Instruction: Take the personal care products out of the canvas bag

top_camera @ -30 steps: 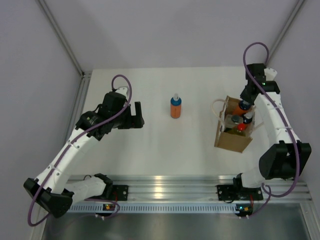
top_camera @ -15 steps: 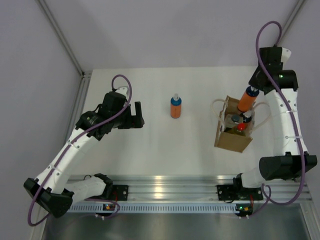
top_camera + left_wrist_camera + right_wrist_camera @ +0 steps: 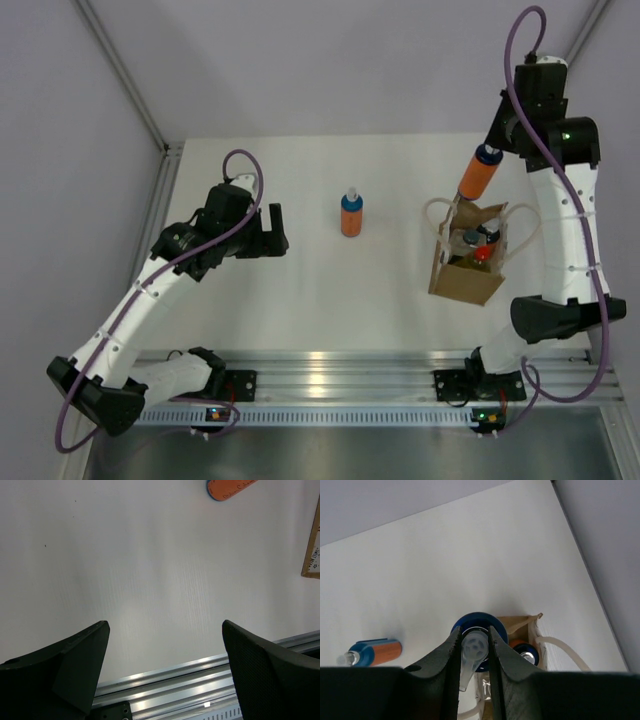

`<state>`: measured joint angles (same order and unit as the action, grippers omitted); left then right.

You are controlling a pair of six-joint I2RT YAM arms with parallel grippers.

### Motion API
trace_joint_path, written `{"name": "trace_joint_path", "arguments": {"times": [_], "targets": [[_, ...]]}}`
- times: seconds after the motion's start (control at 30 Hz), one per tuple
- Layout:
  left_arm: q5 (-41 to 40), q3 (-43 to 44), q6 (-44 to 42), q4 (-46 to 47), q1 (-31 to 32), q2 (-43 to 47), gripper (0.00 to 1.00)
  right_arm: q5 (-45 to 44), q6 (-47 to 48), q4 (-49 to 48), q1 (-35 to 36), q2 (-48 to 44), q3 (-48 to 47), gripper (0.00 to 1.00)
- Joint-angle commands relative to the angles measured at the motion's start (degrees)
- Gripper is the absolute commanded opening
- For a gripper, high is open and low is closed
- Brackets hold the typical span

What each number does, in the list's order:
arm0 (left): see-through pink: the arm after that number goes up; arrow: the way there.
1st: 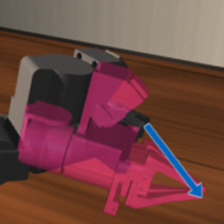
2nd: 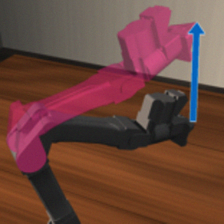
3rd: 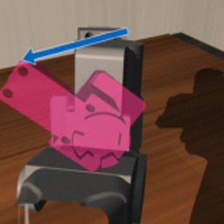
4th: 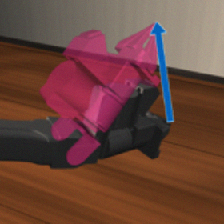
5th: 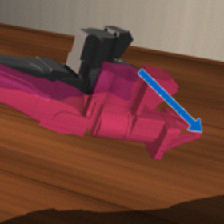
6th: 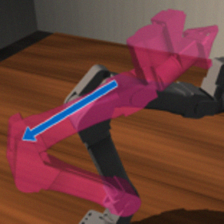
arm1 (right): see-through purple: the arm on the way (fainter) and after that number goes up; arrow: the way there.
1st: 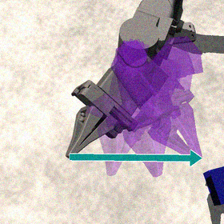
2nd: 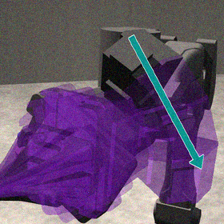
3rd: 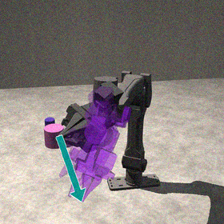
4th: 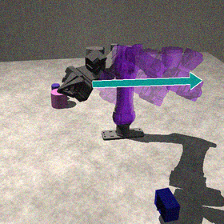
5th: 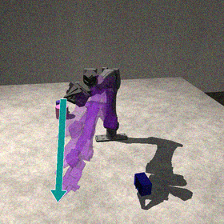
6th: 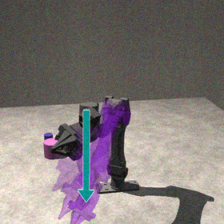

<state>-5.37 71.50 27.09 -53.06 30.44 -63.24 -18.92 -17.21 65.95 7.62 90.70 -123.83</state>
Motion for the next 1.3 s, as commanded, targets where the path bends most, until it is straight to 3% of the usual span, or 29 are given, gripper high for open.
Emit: {"name": "trace_joint_path", "arguments": {"times": [0.0, 0.53, 0.77, 1.27], "targets": [[0.01, 0.65, 0.42, 2.08, 0.06, 1.28, 0.98, 1.16, 2.09, -2.32, 2.22, 1.14, -6.67, 0.0], [-0.87, 0.3, 0.59, 2.08, 0.06, 2.42, 0.98, 2.13, 3.33, -9.26, 13.82, 9.41, -8.89, 0.0], [-1.31, -0.22, 1.03, 2.17, 0.06, 2.6, 0.99, 4.23, 2.36, -21.38, 18.66, 6.16, 7.34, 0.0], [-2.37, -0.84, 1.3, 2.08, 0.06, 3.83, 0.99, 6.43, 2.18, -34.93, 20.95, 7.21, 25.38, 0.0]]}}
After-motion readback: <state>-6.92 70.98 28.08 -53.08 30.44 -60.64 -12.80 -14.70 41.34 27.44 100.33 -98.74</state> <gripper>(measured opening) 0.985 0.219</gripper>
